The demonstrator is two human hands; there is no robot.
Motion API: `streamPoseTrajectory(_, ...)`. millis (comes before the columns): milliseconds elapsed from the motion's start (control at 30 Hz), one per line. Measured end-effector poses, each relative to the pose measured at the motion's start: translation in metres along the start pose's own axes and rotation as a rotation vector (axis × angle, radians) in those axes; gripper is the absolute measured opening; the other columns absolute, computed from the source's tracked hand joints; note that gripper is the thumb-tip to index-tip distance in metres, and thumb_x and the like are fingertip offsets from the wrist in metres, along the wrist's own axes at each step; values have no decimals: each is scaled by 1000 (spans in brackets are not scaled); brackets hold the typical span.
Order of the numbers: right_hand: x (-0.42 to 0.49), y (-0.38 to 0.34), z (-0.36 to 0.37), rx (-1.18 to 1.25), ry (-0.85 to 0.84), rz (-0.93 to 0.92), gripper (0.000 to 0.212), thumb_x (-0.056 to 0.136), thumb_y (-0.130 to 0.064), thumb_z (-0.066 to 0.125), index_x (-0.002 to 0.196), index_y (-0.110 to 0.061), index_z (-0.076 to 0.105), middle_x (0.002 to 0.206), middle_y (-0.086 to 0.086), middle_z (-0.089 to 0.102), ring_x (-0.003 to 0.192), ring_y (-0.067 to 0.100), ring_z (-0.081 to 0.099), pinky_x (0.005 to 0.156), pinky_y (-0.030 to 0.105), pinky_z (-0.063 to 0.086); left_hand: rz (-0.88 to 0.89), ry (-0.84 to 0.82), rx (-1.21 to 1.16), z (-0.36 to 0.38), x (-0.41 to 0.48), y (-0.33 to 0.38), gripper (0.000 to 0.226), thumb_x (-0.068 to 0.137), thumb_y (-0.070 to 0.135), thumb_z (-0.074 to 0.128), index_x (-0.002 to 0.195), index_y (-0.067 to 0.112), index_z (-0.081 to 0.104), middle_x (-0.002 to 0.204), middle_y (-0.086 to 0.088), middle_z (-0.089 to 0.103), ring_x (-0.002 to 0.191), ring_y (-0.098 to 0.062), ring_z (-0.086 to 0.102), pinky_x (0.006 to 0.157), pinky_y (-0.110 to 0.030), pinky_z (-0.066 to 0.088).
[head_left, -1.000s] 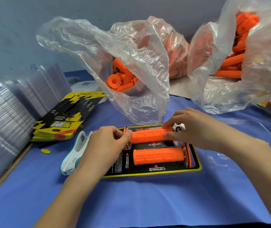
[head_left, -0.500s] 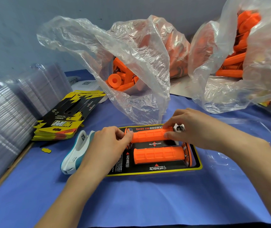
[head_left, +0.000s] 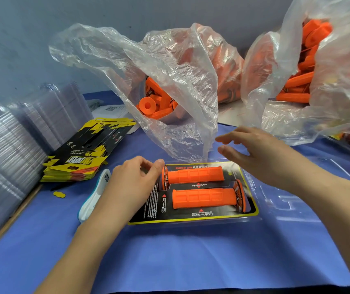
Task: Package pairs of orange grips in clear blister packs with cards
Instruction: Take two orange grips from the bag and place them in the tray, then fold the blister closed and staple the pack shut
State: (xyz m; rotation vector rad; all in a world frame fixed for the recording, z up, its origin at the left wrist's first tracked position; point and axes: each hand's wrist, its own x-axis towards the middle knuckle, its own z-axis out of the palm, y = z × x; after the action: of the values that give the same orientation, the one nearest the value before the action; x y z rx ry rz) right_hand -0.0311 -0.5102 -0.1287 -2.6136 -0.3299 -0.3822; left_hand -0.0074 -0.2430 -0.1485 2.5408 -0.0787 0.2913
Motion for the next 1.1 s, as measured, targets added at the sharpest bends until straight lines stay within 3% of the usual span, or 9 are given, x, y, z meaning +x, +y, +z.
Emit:
streamPoseTrajectory(300,-61,-10,-4,96,477,-3,26,101,-30,46,121,-23,61,106,-13,58,101,17,57,88,32,44,-11,72,7,-19,6,-23,29,99,38,51,80,18,63,64,6,58,67,-24,55,58,-34,35)
streamPoseTrajectory(500,-102,44,-18,-35,474,395,33,95,-22,55,127,-22,60,124,4,60,116,33,52,99,51,41,14,4,223,-17,-6,-35,25,102,26,44,95,11,63,90,-13,68,90,-39,60,74,-44,47)
streamPoseTrajectory(633,-115,72,-19,-80,298,759,48,93,-30,57,140,-21,49,140,17,49,128,40,42,108,50,32,-18,-43,308,-13,-4,-39,24,103,17,39,102,10,62,98,-13,66,96,-39,60,80,-48,50)
streamPoseTrajectory(733,-117,79,-16,-89,218,834,57,94,-41,53,146,-24,40,147,19,41,131,41,38,112,48,28,-63,-84,250,-8,0,-38,28,103,16,37,100,9,64,99,-14,65,99,-37,59,85,-42,49)
streamPoseTrajectory(800,-117,79,-17,-119,239,835,58,94,-44,51,147,-24,39,149,20,38,136,40,34,114,49,23,-71,-111,243,-4,-1,-32,31,105,13,35,100,10,65,104,-10,66,105,-32,55,85,-31,35)
streamPoseTrajectory(867,-116,78,-20,-155,272,854,58,95,-43,50,148,-23,38,151,22,33,140,39,27,116,51,18,-78,-113,224,-2,-1,-30,32,104,11,36,97,8,67,103,-10,66,99,-29,52,79,-32,29)
streamPoseTrajectory(967,-118,70,-28,-132,432,684,44,95,-30,53,138,-20,51,142,14,49,133,34,39,111,47,28,-69,-130,187,-5,1,-32,34,102,10,41,86,2,69,90,-14,66,90,-30,49,80,-40,36)
streamPoseTrajectory(1033,-122,44,-31,-8,614,386,24,95,-23,52,116,-23,63,117,-1,63,112,16,55,94,29,41,-59,-148,181,-6,2,-32,37,102,11,43,78,3,69,80,-10,63,88,-29,49,79,-41,38)
streamPoseTrajectory(1100,-129,6,-24,112,615,103,15,92,-23,50,99,-28,63,90,-15,64,84,-2,57,74,13,42,-57,-151,167,-6,2,-32,38,101,12,43,75,4,69,74,-6,62,81,-26,52,76,-40,38)
